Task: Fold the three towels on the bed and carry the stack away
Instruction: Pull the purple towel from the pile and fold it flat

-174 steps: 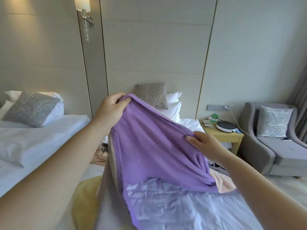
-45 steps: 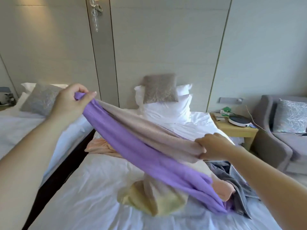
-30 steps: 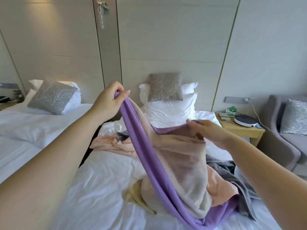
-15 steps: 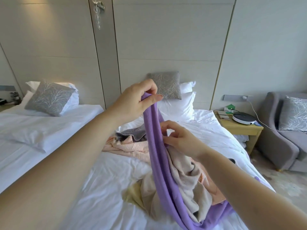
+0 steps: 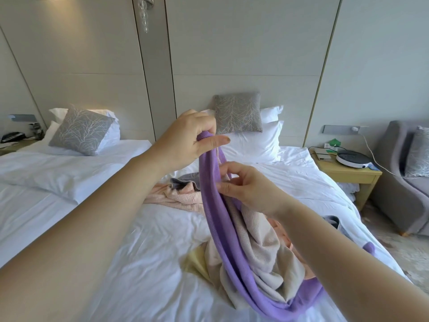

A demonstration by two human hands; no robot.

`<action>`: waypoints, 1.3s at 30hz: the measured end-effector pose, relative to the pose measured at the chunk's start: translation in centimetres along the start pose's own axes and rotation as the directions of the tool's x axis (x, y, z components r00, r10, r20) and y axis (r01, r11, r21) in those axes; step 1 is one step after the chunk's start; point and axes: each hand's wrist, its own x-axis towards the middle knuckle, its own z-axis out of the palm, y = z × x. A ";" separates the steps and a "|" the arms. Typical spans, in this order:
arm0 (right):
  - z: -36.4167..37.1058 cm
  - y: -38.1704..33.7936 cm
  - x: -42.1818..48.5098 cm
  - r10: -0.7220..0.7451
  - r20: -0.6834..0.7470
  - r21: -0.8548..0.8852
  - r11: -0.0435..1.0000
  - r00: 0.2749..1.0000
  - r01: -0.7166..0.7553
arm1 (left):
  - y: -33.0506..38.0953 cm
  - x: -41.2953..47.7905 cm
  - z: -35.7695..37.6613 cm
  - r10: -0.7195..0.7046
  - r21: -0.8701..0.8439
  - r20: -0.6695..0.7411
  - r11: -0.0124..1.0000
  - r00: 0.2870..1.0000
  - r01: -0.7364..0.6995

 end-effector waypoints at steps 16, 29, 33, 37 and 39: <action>-7.0 3.9 -6.3 0.242 -0.295 -0.325 0.885 0.925 -0.335 | -10.7 -9.6 1.9 -0.679 0.308 -0.088 0.677 0.729 0.668; -6.6 3.8 -7.5 0.352 -0.044 -0.398 0.852 0.935 -0.339 | 1.5 -6.2 12.9 -0.309 -0.520 0.462 0.665 0.831 0.536; -6.9 5.8 -7.6 0.474 -0.010 -0.623 0.686 0.880 -0.377 | 1.3 -4.5 10.4 -0.310 -0.615 0.365 0.628 0.878 0.477; -7.9 6.5 -6.7 0.531 0.006 -0.627 0.662 0.847 -0.411 | -0.8 -4.0 6.5 -0.385 -0.650 0.245 0.615 0.890 0.446; -8.5 6.2 -6.1 0.512 -0.023 -0.611 0.672 0.859 -0.418 | -2.0 -4.5 4.9 -0.443 -0.665 0.185 0.601 0.877 0.444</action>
